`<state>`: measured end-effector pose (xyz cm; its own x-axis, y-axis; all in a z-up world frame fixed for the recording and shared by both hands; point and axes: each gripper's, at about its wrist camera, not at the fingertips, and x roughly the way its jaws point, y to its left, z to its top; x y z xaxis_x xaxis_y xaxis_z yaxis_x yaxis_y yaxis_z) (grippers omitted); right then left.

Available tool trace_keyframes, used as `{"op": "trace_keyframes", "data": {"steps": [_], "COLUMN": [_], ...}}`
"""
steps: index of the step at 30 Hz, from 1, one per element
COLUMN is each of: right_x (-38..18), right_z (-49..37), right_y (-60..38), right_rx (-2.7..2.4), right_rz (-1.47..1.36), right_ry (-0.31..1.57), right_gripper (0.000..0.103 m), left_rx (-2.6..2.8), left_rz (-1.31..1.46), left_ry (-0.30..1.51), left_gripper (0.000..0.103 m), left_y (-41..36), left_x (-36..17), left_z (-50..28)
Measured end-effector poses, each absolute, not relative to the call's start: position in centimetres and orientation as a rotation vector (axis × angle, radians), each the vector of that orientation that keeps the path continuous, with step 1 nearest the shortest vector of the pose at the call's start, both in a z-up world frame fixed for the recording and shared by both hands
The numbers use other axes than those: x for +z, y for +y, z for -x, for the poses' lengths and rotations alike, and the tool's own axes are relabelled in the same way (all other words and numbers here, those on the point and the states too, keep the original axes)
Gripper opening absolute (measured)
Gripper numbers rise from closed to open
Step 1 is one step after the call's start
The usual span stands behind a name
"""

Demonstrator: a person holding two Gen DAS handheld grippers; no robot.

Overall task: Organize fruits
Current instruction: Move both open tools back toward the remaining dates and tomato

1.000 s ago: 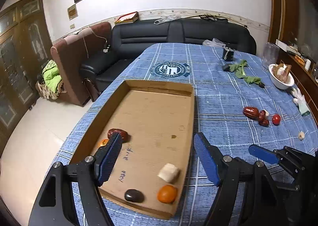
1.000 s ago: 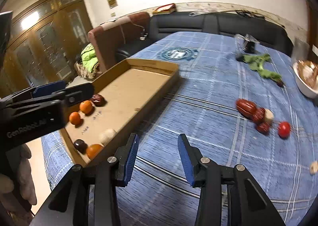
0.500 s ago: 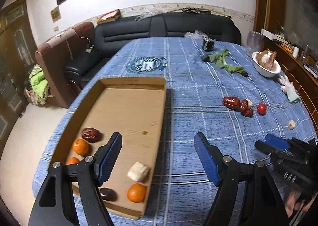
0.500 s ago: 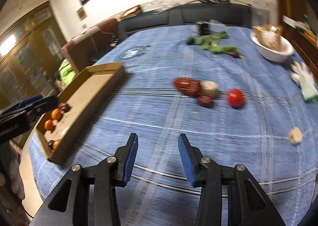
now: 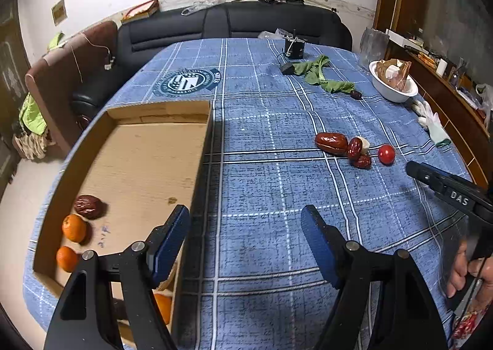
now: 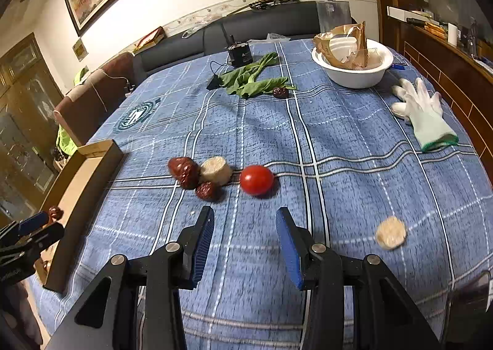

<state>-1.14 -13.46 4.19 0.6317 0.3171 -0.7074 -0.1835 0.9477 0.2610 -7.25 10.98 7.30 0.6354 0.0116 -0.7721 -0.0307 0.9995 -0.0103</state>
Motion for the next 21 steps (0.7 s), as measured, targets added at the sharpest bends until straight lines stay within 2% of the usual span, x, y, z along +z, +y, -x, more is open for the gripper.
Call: {"op": "trace_keyframes", "data": {"steps": [7,12,16,21], "right_x": [5.6,3.5,1.5,2.2], "right_z": [-4.5,-7.9,-6.7,-2.7], "right_y": [-7.8,-2.8,-0.9,-2.5], "right_rx": [0.376,0.46,0.609,0.762], "right_rz": [-0.115,0.005,0.053,0.025], "right_ry": [0.804,0.901,1.019,1.023], "right_gripper": [0.046,0.046,0.048,0.048], "left_rx": [-0.005,0.005,0.027,0.027], "left_rz": [0.068,0.053,0.076,0.105], "left_ry": [0.905,0.908,0.917,0.929], "left_gripper": [0.074,0.074,0.074,0.074], "left_y": [10.5,10.9,12.3,13.1], "left_x": [6.8,6.6,6.2,5.6], "left_z": [6.4,6.9,6.9,6.9]}}
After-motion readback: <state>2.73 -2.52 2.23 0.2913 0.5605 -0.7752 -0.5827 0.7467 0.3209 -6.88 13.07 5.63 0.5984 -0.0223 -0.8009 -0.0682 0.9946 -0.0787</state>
